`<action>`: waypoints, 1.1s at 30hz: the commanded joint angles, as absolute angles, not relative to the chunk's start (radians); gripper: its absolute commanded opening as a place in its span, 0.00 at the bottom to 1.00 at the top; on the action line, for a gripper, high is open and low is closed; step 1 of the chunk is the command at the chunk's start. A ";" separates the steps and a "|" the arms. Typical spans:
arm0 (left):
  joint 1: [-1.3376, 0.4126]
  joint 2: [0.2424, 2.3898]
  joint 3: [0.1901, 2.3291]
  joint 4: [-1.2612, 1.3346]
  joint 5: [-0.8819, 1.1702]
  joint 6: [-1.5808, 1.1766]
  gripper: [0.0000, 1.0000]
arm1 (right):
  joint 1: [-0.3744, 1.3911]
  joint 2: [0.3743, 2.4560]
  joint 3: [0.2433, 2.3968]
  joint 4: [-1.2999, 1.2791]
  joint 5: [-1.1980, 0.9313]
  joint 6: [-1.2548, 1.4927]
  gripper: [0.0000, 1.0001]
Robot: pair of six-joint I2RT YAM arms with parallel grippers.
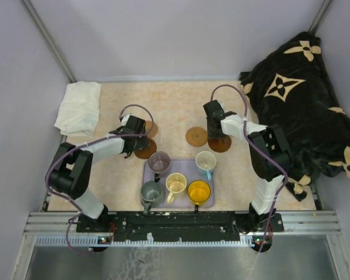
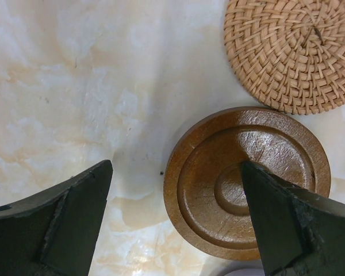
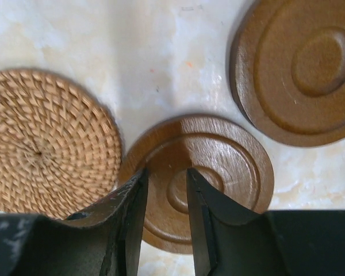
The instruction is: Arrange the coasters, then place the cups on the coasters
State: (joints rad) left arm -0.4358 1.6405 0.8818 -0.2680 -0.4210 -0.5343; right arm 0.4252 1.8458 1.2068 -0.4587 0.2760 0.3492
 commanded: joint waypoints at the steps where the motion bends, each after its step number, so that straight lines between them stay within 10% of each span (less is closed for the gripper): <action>1: -0.430 1.722 0.906 -0.290 -0.411 -0.520 0.99 | 0.434 1.944 1.249 -0.479 0.233 0.331 0.35; 33: -0.357 1.938 1.224 -0.221 -0.275 -0.452 1.00 | 0.434 2.231 1.773 -0.505 0.256 0.226 0.36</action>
State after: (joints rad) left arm -0.3695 1.8923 1.1828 -0.2428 -0.3473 -0.4774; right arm 0.4255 2.2154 1.7382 -0.4950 0.2214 0.2676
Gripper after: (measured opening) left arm 0.995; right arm 0.353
